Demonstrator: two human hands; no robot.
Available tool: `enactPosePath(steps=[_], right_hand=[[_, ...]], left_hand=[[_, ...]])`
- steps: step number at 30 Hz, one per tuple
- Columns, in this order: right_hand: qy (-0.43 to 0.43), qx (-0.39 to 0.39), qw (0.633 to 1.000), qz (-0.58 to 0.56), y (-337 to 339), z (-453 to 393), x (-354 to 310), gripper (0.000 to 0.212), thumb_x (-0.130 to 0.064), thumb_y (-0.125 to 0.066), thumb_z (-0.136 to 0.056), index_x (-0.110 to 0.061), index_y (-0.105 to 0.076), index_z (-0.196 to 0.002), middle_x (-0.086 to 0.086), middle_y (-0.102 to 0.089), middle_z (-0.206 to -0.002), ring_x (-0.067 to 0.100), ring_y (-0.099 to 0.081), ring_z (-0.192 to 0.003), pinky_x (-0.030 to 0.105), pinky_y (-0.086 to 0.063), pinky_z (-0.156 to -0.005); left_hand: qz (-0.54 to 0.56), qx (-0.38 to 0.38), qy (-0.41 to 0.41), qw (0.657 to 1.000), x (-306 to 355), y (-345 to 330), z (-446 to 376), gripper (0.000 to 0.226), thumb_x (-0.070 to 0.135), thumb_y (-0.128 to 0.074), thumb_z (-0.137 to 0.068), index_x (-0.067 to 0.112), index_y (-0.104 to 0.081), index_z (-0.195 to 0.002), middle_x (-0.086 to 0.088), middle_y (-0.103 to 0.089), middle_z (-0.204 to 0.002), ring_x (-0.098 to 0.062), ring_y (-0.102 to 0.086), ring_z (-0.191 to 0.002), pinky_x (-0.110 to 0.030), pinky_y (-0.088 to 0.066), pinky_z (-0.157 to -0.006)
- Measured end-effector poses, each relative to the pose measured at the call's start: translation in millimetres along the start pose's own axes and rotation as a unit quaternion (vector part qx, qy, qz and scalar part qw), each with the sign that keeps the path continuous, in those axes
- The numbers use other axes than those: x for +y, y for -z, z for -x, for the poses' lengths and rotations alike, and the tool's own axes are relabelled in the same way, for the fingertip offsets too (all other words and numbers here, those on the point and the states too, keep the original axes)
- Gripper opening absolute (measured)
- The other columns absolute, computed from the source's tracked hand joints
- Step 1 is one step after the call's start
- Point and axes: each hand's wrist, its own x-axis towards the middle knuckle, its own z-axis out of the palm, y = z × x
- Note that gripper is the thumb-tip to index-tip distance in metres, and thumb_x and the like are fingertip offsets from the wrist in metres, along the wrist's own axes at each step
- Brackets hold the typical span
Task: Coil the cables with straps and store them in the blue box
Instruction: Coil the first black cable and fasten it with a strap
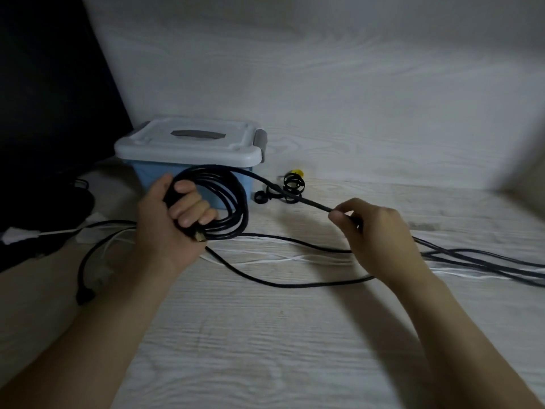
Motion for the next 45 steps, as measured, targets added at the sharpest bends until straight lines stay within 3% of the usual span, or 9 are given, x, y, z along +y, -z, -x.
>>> enactPosePath(steps=[11,17,21,24,28,33,38,41,45], right_hand=[[0.079,-0.158,0.984,-0.028,-29,21,-40,0.019,-0.036,-0.052,-0.100,-0.023,-0.061,-0.091,-0.003,-0.056,-0.063,0.021,-0.052,-0.057,0.035,-0.040,-0.053],[0.143,-0.238,0.959,-0.050,-32,26,-51,0.027,-0.032,-0.050,-0.098,-0.023,-0.052,-0.073,-0.006,-0.051,-0.061,0.014,-0.041,-0.053,0.033,-0.033,-0.055],[0.174,-0.268,0.944,-0.083,-31,30,-61,0.030,-0.041,-0.049,-0.099,-0.020,-0.061,-0.080,-0.006,-0.058,-0.065,0.011,-0.044,-0.055,0.027,-0.034,-0.055],[0.188,-0.275,0.939,-0.088,-30,29,-64,0.024,-0.048,-0.061,-0.093,-0.026,-0.057,-0.084,-0.011,-0.054,-0.066,0.005,-0.044,-0.054,0.017,-0.031,-0.053],[0.208,-0.234,0.944,-0.103,-31,29,-65,0.011,-0.028,-0.058,-0.095,-0.018,-0.062,-0.091,-0.004,-0.065,-0.080,0.014,-0.053,-0.068,0.030,-0.040,-0.062],[0.262,-0.139,0.954,-0.045,-28,32,-67,0.014,-0.035,-0.056,-0.098,-0.028,-0.067,-0.098,-0.007,-0.070,-0.081,0.017,-0.062,-0.066,0.033,-0.044,-0.054],[0.252,0.012,0.961,-0.117,-20,27,-65,0.021,-0.044,-0.078,-0.078,-0.025,-0.068,-0.077,-0.011,-0.069,-0.068,0.002,-0.058,-0.053,0.024,-0.046,-0.047],[0.271,0.040,0.948,-0.162,-13,25,-66,0.032,-0.049,-0.079,-0.073,-0.021,-0.063,-0.067,-0.013,-0.061,-0.060,-0.006,-0.043,-0.052,0.017,-0.041,-0.046],[0.289,-0.003,0.939,-0.187,-5,23,-63,0.032,-0.043,-0.082,-0.074,-0.016,-0.066,-0.067,-0.024,-0.054,-0.067,-0.012,-0.047,-0.056,0.009,-0.039,-0.053]], left_hand=[[0.113,0.038,-0.052,0.992,4,5,2,0.044,0.033,-0.029,-0.098,0.018,-0.045,-0.061,0.011,-0.031,-0.049,-0.006,-0.032,-0.040,-0.021,-0.035,-0.047],[0.031,0.071,-0.068,0.995,-7,-10,4,0.039,0.039,-0.038,-0.102,0.017,-0.045,-0.071,0.003,-0.044,-0.056,-0.014,-0.050,-0.052,-0.030,-0.043,-0.068],[-0.126,0.036,-0.086,0.988,-23,-17,11,0.028,0.033,-0.043,-0.102,0.014,-0.049,-0.082,-0.001,-0.051,-0.065,-0.016,-0.056,-0.062,-0.033,-0.051,-0.059],[-0.280,-0.006,-0.165,0.946,-35,-16,14,0.023,0.021,-0.047,-0.102,0.010,-0.049,-0.082,-0.001,-0.052,-0.065,-0.017,-0.058,-0.061,-0.032,-0.052,-0.058],[-0.488,-0.086,-0.273,0.824,-46,-8,18,0.022,0.026,-0.053,-0.096,0.005,-0.044,-0.095,-0.001,-0.060,-0.065,-0.021,-0.060,-0.067,-0.029,-0.050,-0.075],[-0.657,-0.079,-0.203,0.721,-64,1,28,0.029,0.031,-0.058,-0.093,0.011,-0.044,-0.109,0.007,-0.061,-0.089,0.000,-0.060,-0.086,-0.016,-0.046,-0.075],[-0.658,-0.143,-0.069,0.736,-59,0,29,0.030,0.048,-0.049,-0.095,0.020,-0.052,-0.105,0.006,-0.065,-0.092,-0.007,-0.063,-0.090,-0.041,-0.051,-0.089],[-0.671,-0.205,-0.029,0.712,-55,-7,35,0.027,0.048,-0.047,-0.091,0.024,-0.058,-0.097,0.008,-0.067,-0.086,-0.007,-0.063,-0.083,-0.042,-0.052,-0.078],[-0.583,-0.248,0.038,0.773,-46,-13,39,0.020,0.033,-0.052,-0.088,0.013,-0.053,-0.083,0.004,-0.052,-0.058,-0.010,-0.046,-0.051,-0.030,-0.033,-0.048]])
